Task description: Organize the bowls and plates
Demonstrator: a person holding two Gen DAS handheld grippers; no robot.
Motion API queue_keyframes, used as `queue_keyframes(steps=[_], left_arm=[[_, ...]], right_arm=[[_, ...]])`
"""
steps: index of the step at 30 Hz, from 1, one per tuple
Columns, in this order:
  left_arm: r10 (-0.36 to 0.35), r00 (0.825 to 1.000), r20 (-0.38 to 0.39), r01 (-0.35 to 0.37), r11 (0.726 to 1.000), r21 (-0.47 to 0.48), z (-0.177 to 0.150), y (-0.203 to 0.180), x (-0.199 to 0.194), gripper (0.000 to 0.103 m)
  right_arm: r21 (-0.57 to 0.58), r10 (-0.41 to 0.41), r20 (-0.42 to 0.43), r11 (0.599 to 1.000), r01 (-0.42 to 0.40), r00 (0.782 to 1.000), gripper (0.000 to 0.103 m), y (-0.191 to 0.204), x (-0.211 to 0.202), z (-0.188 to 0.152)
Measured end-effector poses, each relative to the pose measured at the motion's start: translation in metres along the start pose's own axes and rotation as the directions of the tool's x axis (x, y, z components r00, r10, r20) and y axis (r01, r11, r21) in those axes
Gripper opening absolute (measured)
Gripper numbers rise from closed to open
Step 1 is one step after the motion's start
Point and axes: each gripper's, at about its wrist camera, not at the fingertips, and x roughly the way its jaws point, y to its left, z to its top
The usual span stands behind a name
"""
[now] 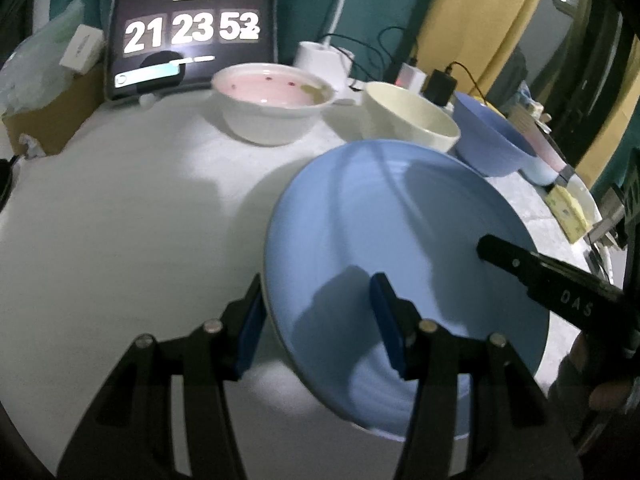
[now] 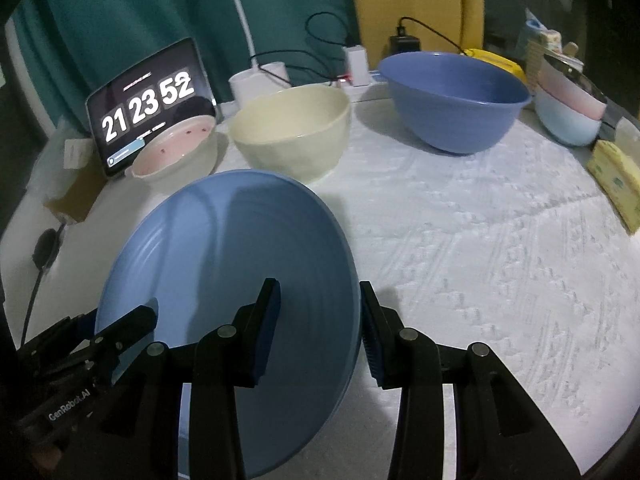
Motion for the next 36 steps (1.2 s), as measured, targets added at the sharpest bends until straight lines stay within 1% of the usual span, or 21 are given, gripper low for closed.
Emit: queue_keyframes(steps=[13,17,21,24,30,36], left_arm=[[0.055,0.998,-0.006,-0.055,0.998,-0.036,0.001,0.03,0.0,0.053],[0.059,0.998,-0.012,-0.06,0.997,-0.039,0.002,0.035,0.002,0.053],[0.07,0.998,-0.005,-0.07,0.997,-0.025,0.001,0.031,0.001,0.053],[0.066,0.998,-0.004,-0.067,0.997,-0.047,0.003,0.033,-0.001,0.054],[0.103,0.992,0.069,-0.102,0.995,-0.025,0.009,0.027,-0.017,0.054],[0.125,0.988,0.093,-0.125,0.992,-0.01,0.01,0.022,-0.025,0.054]], right_arm=[[-0.048,0.03,-0.036,0.998,-0.032,0.999,0.041,0.033,0.022,0.005],[-0.05,0.033,-0.051,0.998,-0.036,0.998,0.042,0.037,0.028,0.006],[-0.044,0.026,-0.07,0.999,-0.029,0.997,0.042,0.037,0.033,0.006],[-0.039,0.022,-0.082,0.999,-0.026,0.996,0.042,0.035,0.036,0.006],[-0.051,0.036,-0.075,0.998,-0.04,0.997,0.042,0.034,0.032,0.006],[-0.047,0.042,-0.057,0.998,-0.044,0.998,0.042,0.029,0.022,0.005]])
